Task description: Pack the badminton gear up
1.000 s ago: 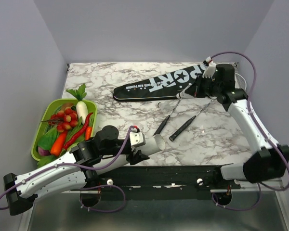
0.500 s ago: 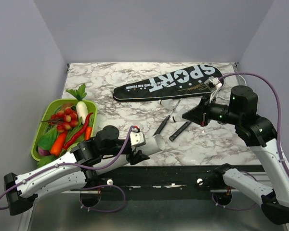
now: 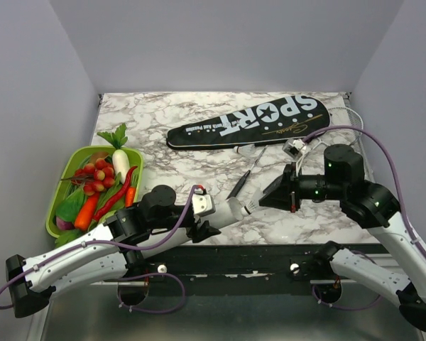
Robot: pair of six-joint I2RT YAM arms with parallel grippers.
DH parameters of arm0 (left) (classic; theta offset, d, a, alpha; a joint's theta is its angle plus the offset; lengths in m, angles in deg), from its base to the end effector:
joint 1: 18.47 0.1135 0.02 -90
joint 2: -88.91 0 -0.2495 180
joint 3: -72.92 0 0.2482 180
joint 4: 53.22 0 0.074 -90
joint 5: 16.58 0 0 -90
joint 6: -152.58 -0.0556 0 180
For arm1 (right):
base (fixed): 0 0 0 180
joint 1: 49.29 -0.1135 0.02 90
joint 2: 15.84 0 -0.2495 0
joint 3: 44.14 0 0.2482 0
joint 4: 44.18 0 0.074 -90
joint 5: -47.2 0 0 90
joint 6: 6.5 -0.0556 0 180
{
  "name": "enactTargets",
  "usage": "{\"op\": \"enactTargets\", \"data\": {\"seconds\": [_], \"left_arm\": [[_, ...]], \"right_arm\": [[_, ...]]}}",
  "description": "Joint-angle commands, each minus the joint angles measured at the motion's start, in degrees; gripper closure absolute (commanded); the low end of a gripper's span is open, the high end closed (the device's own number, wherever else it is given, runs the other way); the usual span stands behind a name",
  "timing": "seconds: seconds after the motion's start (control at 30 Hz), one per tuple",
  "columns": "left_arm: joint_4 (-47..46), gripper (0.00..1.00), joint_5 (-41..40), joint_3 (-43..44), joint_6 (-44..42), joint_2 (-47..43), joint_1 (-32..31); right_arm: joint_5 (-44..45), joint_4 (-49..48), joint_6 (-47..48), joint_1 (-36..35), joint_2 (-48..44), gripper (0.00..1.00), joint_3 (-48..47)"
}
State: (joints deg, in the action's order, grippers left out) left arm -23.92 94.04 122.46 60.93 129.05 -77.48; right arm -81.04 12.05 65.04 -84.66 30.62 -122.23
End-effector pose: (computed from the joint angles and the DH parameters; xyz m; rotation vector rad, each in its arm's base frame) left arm 0.0824 -0.1752 0.2720 1.2388 1.6084 -0.9994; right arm 0.1158 0.1244 0.3755 -0.7634 1.9885 1.2469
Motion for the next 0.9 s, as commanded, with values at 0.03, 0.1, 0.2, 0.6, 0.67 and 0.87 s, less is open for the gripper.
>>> {"op": "enactTargets", "data": {"seconds": [0.03, 0.1, 0.2, 0.6, 0.67, 0.87], "left_arm": [[-1.25, 1.0, -1.02, -0.22, 2.97, -0.15, -0.41], [-1.25, 1.0, -1.2, -0.22, 2.97, -0.32, -0.41], [-1.07, 1.0, -0.94, -0.31, 2.88, -0.5, -0.41], [-1.07, 1.0, -1.11, -0.39, 2.79, -1.73, -0.41], [-1.16, 1.0, -1.37, -0.39, 2.79, -1.82, -0.41], [-1.34, 1.0, -1.46, -0.31, 2.7, -2.08, -0.41]], "right_arm": [[1.93, -5.49, -4.21, -5.66, 1.61, 0.99, 1.87], [3.77, -6.99, -5.0, -8.21, 3.2, 0.99, 1.96], [6.06, -9.27, -5.88, -10.76, 5.04, 0.99, 1.61], [8.09, -19.37, -10.27, -15.07, 9.7, 1.0, 5.73], [7.92, -21.14, -11.16, -16.73, 10.32, 0.99, 7.74], [8.8, -25.71, -13.62, -20.6, 11.55, 0.99, 10.57]]}}
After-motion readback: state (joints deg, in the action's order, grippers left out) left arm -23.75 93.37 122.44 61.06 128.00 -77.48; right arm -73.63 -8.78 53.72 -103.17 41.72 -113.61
